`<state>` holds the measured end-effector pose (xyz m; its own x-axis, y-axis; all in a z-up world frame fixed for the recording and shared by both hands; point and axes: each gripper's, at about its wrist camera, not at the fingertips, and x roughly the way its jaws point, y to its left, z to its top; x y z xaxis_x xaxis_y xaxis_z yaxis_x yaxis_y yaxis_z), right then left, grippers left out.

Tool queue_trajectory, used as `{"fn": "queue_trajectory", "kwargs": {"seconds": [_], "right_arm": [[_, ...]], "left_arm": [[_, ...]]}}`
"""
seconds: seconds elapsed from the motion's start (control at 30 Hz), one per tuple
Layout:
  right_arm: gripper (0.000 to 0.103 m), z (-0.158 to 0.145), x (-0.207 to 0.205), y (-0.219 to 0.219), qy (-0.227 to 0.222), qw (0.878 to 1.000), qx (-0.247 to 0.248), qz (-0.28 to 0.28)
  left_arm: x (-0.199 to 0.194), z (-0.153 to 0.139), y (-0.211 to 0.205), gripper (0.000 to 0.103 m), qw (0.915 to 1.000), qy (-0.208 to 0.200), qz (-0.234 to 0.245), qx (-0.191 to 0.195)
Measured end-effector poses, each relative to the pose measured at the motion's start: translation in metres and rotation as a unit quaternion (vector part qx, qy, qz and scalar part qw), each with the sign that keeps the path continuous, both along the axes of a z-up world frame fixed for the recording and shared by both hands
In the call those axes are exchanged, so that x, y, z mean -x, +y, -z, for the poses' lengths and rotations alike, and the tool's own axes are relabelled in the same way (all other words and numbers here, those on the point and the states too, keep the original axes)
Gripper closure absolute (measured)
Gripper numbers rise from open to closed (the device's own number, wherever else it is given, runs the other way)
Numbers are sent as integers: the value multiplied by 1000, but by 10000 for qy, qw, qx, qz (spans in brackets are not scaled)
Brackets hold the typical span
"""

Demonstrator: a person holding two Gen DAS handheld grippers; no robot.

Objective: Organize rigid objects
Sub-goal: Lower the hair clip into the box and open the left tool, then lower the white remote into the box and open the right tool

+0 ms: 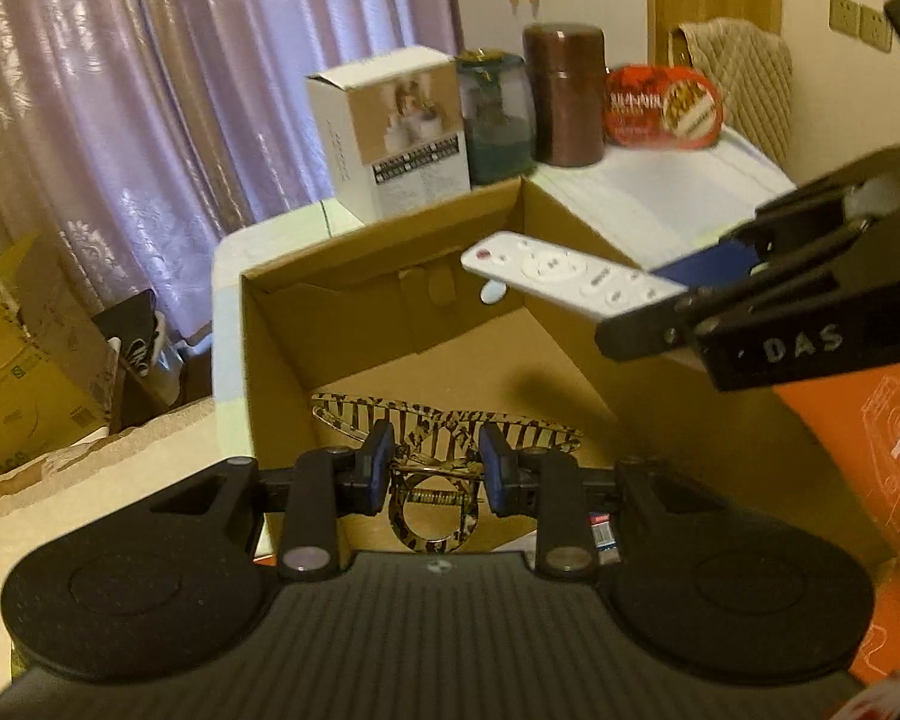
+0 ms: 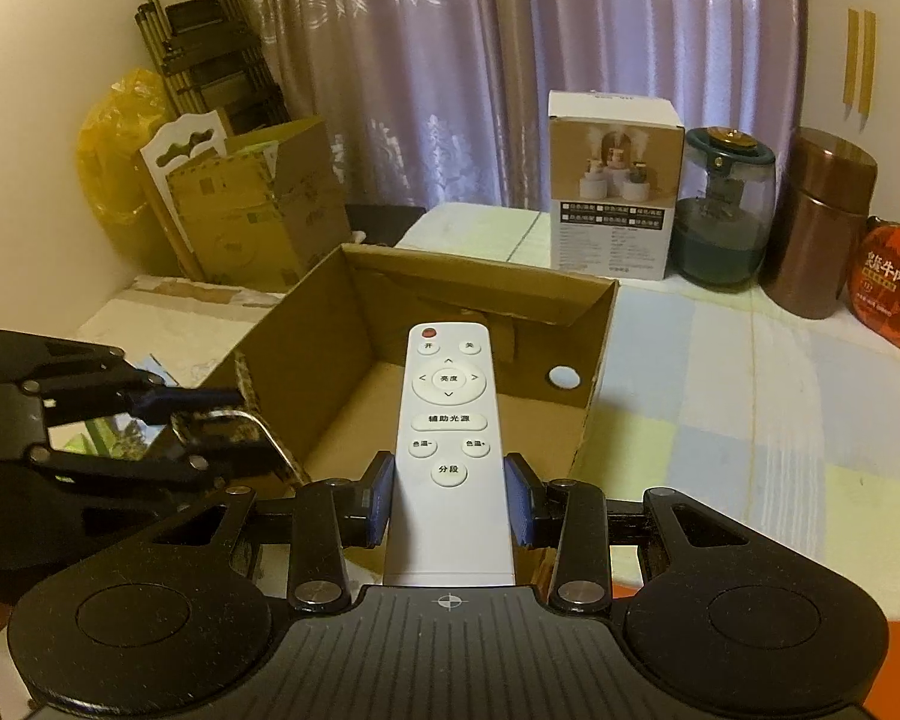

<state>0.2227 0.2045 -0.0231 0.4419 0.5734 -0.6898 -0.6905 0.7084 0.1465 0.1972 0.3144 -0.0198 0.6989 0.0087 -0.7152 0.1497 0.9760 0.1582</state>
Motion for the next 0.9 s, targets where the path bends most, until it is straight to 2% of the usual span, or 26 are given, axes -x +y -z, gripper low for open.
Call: {"fn": "queue_trajectory", "kwargs": {"seconds": [0.1,0.2,0.3,0.57,0.9], "right_arm": [[68,3,-2,-1,4,10000,2,24],[68,5,-4,-1,47,10000,-38,35],[68,7,-6,-1,90,9999,-49,66],[68,9,-6,-5,162,9998,-74,114],[68,10,-2,2,168,9998,-6,73]], "left_arm": [[-8,9,0,78,9999,80,6,-70],[-17,13,3,77,9999,127,-49,95],[-20,10,5,58,9998,-26,-178,45],[-2,-11,12,58,9985,-344,-423,67],[14,-17,13,58,9976,-353,-530,266]]}}
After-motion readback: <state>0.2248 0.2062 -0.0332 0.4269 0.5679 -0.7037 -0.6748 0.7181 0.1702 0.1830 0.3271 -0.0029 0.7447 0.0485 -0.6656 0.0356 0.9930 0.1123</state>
